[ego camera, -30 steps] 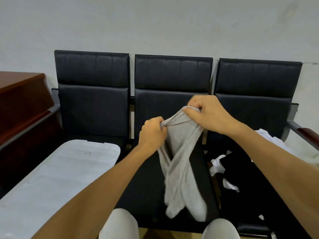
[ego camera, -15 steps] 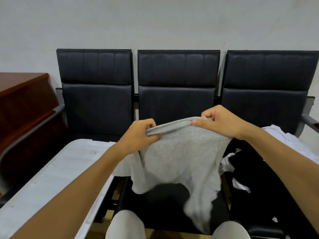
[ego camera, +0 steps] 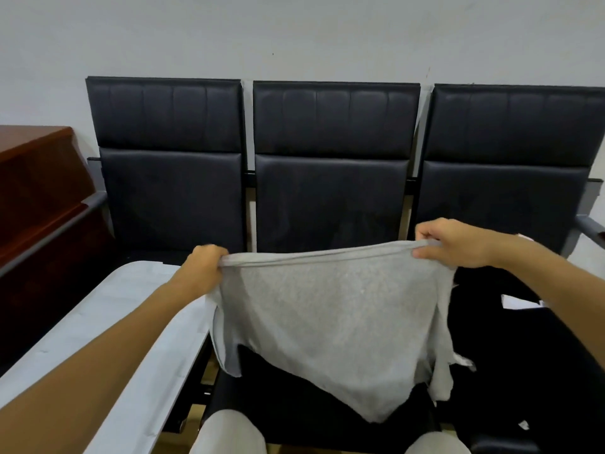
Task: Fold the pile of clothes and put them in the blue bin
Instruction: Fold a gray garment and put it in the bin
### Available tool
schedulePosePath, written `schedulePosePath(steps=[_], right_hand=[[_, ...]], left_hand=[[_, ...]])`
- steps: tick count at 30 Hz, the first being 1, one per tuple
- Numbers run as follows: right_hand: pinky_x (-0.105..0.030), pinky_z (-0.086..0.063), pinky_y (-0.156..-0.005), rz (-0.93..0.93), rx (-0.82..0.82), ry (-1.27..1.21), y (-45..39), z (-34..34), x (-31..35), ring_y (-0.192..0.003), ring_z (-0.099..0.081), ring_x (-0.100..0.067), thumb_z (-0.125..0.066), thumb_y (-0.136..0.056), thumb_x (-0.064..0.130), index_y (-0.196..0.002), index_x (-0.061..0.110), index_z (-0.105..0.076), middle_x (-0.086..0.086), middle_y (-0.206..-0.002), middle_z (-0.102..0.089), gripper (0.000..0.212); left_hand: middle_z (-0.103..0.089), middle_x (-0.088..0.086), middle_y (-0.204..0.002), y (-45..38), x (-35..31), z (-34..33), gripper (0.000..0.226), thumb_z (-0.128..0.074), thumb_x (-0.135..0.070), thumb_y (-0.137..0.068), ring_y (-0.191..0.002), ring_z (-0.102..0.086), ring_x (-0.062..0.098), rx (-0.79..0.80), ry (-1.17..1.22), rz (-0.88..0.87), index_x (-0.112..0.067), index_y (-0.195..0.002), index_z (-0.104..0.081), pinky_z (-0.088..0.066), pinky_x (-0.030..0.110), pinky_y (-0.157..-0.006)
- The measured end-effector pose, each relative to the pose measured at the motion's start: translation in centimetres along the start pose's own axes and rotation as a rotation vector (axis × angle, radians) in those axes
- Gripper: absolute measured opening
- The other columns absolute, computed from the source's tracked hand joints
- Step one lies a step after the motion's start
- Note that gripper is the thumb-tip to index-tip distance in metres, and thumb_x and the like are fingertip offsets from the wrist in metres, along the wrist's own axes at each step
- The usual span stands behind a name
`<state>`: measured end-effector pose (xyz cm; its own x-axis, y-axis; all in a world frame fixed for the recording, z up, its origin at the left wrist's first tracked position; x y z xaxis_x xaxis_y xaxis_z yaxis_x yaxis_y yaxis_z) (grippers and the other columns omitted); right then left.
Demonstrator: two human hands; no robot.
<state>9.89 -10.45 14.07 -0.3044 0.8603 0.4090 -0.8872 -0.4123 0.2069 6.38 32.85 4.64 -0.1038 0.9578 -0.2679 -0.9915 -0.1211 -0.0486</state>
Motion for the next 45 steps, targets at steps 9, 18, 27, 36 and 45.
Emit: schedulePosePath(steps=[9,18,27,36,45], right_hand=[[-0.045,-0.051,-0.078,0.078,-0.833,-0.053,-6.8,6.8,-0.2,-0.09,-0.06,-0.027,-0.057,-0.096,0.015,-0.097,0.022,-0.063,-0.006,-0.097,-0.066,0.009],[-0.021,-0.044,-0.059,0.257,-0.286,-0.157,-2.6,-8.6,0.0,-0.059,-0.054,-0.001,-0.079,-0.081,0.012,-0.069,0.029,-0.063,0.003,-0.064,-0.062,0.027],[-0.027,-0.054,-0.075,-0.177,0.261,-0.234,-2.5,-24.7,-4.6,-0.082,-0.065,-0.009,-0.064,-0.079,0.068,-0.082,0.031,-0.065,0.007,-0.085,-0.066,0.038],[-0.048,-0.05,-0.093,-0.722,-0.316,-0.385,-7.0,-28.8,-11.9,-0.121,-0.051,-0.042,-0.062,-0.089,0.046,-0.139,0.007,-0.038,-0.021,-0.136,-0.046,0.067],[-0.033,-0.049,-0.074,-0.735,-0.35,-0.359,-9.1,-27.3,-16.0,-0.103,-0.065,-0.035,-0.059,-0.094,0.023,-0.132,0.01,-0.046,-0.016,-0.117,-0.063,0.042]], left_hand=[[-0.061,0.006,-0.084,-6.8,-2.5,10.3,0.015,-0.064,0.002,-0.084,-0.075,-0.058,0.022,-0.447,0.234,-0.205,-0.012,-0.082,-0.059,-0.045,0.033,-0.063],[-0.069,0.004,-0.094,2.2,3.2,-1.6,0.022,-0.058,-0.002,-0.077,-0.094,-0.066,0.032,-0.028,-0.181,-0.294,-0.014,-0.092,-0.068,-0.037,0.035,-0.075],[-0.052,-0.012,-0.129,7.1,5.8,-14.0,0.042,-0.059,-0.061,-0.087,-0.123,-0.046,0.014,0.603,-0.099,-0.003,-0.036,-0.12,-0.054,-0.026,0.034,-0.104],[-0.042,-0.007,-0.143,-1.5,-11.0,-21.9,0.035,-0.047,-0.041,-0.101,-0.134,-0.039,0.016,0.543,0.08,-0.303,-0.028,-0.133,-0.048,-0.027,0.033,-0.113],[-0.039,0.002,-0.145,-11.5,-24.6,-29.3,0.061,-0.06,-0.039,-0.093,-0.136,-0.036,0.025,0.604,0.17,-0.374,-0.024,-0.147,-0.035,-0.031,0.041,-0.113]])
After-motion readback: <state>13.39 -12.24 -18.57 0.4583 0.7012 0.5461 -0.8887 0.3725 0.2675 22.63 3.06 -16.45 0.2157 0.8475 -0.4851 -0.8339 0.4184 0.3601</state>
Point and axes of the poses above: each hand's wrist, its own y-axis away from the middle knuckle, its own z-axis out of the back of the hand, x = y × z, the point moved 2 cm from there along -y, towards the middle knuckle
